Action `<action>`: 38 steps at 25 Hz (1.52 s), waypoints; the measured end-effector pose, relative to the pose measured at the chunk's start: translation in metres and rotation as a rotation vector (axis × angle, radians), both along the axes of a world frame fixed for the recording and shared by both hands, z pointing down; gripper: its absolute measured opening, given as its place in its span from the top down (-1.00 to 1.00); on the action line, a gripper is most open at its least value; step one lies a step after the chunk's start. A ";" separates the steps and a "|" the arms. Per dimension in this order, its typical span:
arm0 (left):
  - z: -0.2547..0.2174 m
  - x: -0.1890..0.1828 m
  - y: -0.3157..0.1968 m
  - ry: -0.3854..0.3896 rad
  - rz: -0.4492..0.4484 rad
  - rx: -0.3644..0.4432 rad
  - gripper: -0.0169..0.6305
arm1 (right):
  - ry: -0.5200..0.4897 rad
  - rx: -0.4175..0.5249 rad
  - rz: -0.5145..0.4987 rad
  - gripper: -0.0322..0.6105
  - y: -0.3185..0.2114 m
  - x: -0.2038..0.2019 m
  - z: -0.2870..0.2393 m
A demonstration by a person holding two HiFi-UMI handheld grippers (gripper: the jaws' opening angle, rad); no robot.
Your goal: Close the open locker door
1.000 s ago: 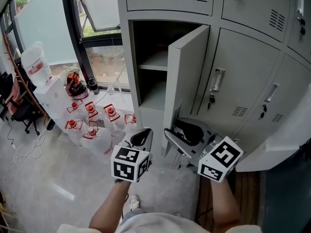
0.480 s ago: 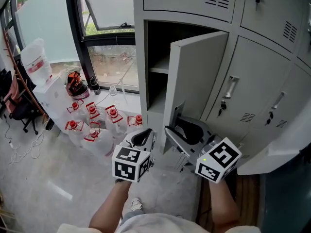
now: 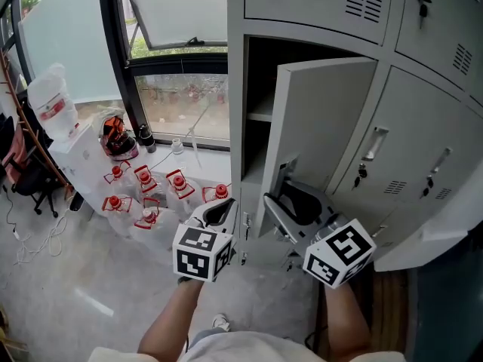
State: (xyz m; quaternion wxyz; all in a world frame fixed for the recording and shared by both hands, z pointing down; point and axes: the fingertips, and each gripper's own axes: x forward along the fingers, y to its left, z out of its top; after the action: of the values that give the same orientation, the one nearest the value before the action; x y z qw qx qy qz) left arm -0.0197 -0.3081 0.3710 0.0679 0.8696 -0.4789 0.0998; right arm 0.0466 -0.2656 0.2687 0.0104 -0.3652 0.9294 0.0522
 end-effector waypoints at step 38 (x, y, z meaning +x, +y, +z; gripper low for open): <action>-0.012 -0.040 -0.091 -0.009 0.188 0.056 0.93 | -0.024 0.010 0.285 0.62 -0.104 -0.042 0.001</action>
State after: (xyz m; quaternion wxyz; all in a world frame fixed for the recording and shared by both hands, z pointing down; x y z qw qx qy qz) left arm -0.0601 -0.3988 0.3585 0.0316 0.9118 -0.3979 0.0961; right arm 0.0045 -0.3695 0.2693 0.0157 -0.4941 0.8677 0.0532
